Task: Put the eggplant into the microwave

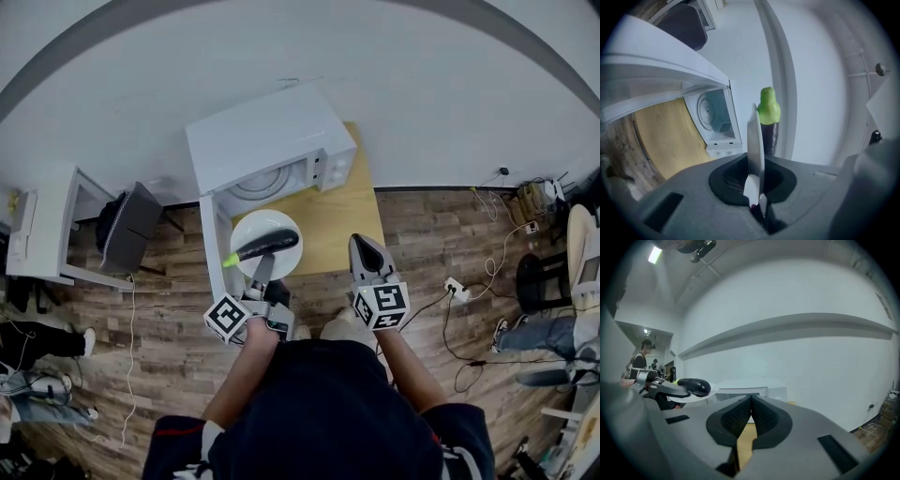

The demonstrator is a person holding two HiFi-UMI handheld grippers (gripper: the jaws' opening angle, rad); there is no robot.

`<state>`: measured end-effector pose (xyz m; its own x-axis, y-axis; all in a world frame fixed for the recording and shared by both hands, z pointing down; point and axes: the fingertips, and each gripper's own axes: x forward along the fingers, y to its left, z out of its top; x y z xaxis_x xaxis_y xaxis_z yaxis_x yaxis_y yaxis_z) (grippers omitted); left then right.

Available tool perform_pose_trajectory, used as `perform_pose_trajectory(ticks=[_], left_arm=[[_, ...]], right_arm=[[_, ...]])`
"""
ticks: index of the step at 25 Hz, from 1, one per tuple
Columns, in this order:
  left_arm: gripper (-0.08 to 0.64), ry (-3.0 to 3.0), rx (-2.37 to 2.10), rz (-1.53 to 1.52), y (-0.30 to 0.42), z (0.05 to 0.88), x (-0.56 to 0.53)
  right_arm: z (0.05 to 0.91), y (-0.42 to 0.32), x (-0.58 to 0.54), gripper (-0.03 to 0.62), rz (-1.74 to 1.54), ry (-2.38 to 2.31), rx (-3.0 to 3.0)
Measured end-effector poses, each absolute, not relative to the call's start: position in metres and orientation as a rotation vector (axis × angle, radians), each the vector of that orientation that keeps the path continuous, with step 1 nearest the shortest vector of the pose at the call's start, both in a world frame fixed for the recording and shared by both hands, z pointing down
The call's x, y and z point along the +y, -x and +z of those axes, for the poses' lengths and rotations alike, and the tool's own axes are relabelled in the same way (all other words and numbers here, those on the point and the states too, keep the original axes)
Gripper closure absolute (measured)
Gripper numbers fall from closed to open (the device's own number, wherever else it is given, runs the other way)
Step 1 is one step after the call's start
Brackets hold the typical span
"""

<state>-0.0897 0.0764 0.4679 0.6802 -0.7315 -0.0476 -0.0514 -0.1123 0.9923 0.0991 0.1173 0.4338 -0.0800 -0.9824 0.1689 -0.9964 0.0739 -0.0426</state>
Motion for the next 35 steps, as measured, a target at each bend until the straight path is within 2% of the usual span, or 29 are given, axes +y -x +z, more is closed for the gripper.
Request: perform_pose_trajectory(ticks=[35], left_arm=[[0.535, -1.415, -1.078, -0.936, 0.049, 0.489, -0.020]], right_arm=[[0.449, -0.125, -0.075, 0.580, 0.242, -1.402, -2.660]])
